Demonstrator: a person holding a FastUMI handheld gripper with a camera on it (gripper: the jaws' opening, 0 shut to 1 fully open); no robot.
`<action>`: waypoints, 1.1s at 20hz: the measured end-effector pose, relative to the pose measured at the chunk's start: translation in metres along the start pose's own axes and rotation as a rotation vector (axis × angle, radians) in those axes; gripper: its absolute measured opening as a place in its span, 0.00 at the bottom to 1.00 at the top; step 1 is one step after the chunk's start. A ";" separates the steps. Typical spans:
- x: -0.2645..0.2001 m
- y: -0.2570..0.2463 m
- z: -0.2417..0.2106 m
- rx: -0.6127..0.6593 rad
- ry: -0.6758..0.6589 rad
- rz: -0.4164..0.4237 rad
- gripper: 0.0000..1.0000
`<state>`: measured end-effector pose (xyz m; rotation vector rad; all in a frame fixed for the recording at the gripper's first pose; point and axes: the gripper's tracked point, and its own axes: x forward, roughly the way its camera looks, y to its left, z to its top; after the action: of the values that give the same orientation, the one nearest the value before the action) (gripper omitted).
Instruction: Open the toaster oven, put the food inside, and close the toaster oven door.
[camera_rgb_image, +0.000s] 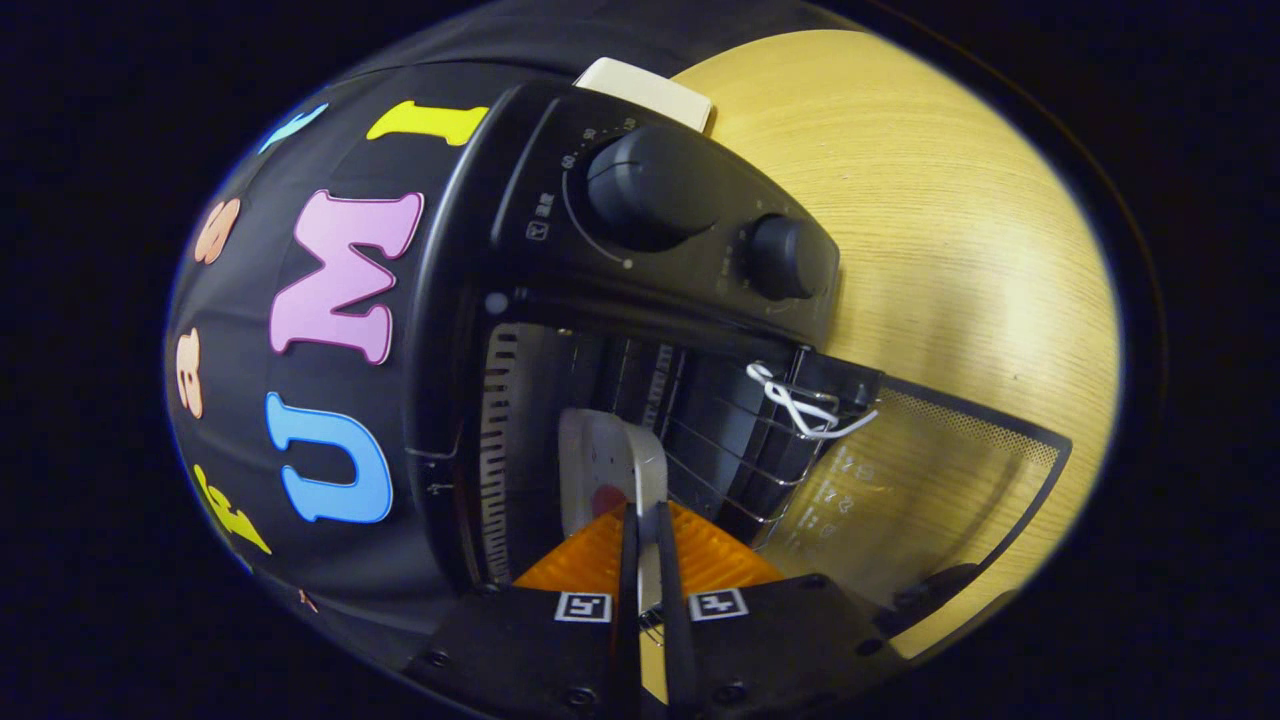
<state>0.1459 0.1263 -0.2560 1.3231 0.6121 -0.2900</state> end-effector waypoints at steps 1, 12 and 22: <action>-0.006 0.001 -0.005 -0.008 0.003 0.006 0.15; -0.058 -0.010 -0.026 -0.189 0.094 0.017 0.98; -0.119 -0.042 -0.068 -0.653 0.266 0.052 0.98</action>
<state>0.0099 0.1646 -0.2309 0.7451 0.8090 0.1318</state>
